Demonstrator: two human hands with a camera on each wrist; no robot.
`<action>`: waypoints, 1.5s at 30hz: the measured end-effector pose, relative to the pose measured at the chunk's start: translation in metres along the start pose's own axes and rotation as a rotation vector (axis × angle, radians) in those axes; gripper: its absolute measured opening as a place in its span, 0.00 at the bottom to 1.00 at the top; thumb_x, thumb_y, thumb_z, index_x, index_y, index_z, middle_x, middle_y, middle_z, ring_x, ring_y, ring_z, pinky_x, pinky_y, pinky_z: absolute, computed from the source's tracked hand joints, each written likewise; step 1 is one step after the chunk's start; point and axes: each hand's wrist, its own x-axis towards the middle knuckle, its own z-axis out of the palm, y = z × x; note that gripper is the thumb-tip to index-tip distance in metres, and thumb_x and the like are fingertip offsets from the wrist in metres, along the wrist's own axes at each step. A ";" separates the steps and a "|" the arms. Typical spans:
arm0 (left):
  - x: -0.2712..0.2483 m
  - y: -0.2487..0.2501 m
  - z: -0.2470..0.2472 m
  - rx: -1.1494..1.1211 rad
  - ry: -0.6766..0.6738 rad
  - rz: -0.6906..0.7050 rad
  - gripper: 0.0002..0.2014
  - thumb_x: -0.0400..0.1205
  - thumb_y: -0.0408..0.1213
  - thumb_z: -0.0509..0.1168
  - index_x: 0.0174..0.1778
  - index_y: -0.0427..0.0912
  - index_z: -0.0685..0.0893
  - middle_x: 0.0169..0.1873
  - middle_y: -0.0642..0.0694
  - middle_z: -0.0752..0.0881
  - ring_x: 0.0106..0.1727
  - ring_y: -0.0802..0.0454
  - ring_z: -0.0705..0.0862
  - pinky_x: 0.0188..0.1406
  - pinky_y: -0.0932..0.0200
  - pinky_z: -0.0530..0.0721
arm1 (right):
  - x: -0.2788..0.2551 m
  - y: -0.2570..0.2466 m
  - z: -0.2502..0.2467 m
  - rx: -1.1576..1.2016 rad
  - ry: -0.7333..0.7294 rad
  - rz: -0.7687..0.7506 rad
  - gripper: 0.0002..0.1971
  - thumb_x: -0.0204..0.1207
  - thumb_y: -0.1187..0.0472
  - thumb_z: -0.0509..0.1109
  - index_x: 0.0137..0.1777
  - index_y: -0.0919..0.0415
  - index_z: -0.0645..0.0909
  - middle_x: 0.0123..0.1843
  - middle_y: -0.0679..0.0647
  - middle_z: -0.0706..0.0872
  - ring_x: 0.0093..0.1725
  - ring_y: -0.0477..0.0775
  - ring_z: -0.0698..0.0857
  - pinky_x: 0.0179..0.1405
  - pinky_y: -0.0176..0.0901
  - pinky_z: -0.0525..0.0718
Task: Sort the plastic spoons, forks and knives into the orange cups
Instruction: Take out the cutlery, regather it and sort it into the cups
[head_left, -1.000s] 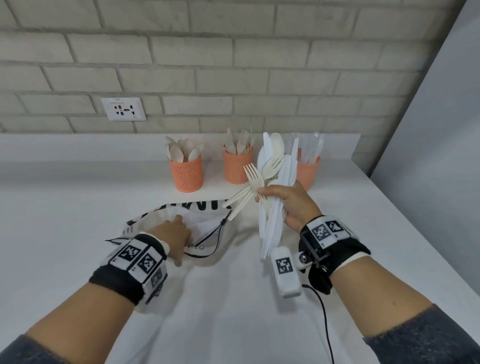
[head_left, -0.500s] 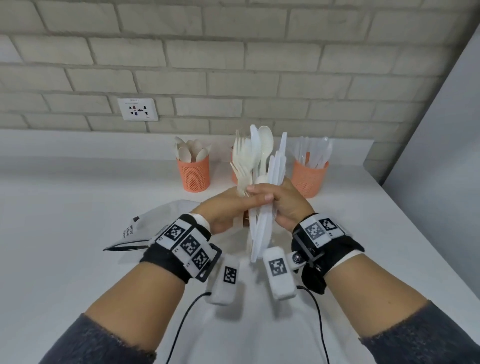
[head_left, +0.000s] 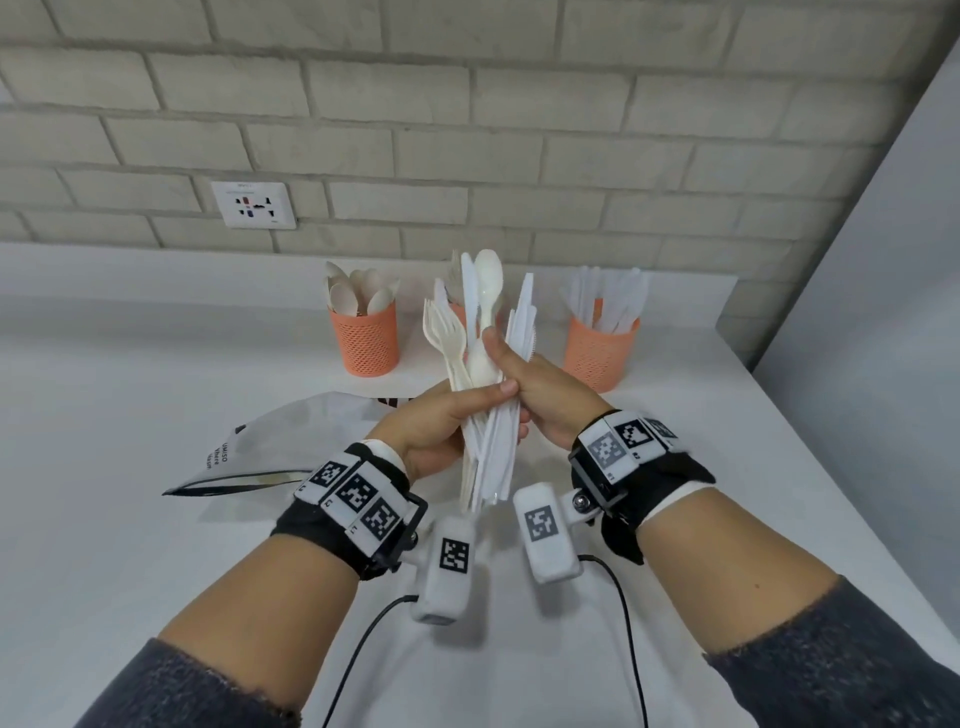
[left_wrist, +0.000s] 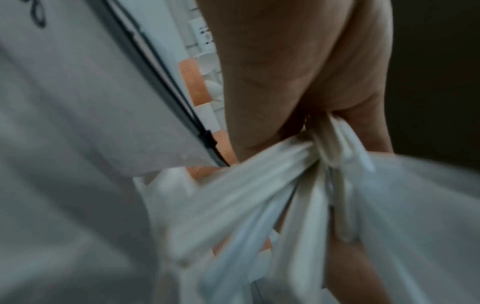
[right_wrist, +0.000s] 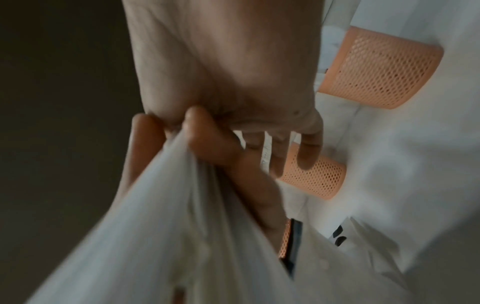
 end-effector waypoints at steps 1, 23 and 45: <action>0.002 0.000 -0.001 -0.039 0.000 -0.003 0.24 0.63 0.44 0.80 0.49 0.36 0.84 0.33 0.44 0.88 0.35 0.53 0.88 0.38 0.61 0.86 | 0.002 0.000 0.000 -0.011 -0.010 0.019 0.35 0.70 0.32 0.62 0.69 0.56 0.75 0.61 0.67 0.85 0.61 0.65 0.85 0.65 0.64 0.81; 0.035 0.033 -0.047 -0.159 0.080 -0.033 0.11 0.74 0.28 0.65 0.52 0.33 0.82 0.35 0.43 0.88 0.35 0.49 0.89 0.37 0.59 0.88 | 0.044 -0.001 -0.035 -0.897 0.260 -0.752 0.08 0.69 0.72 0.70 0.46 0.66 0.88 0.49 0.59 0.83 0.47 0.32 0.79 0.50 0.16 0.74; 0.032 0.032 -0.041 0.020 0.213 0.074 0.19 0.75 0.22 0.68 0.62 0.33 0.81 0.45 0.37 0.87 0.39 0.47 0.90 0.45 0.52 0.90 | 0.027 0.001 -0.027 -0.679 0.340 -0.617 0.10 0.76 0.70 0.64 0.53 0.62 0.84 0.36 0.38 0.76 0.38 0.33 0.77 0.38 0.22 0.71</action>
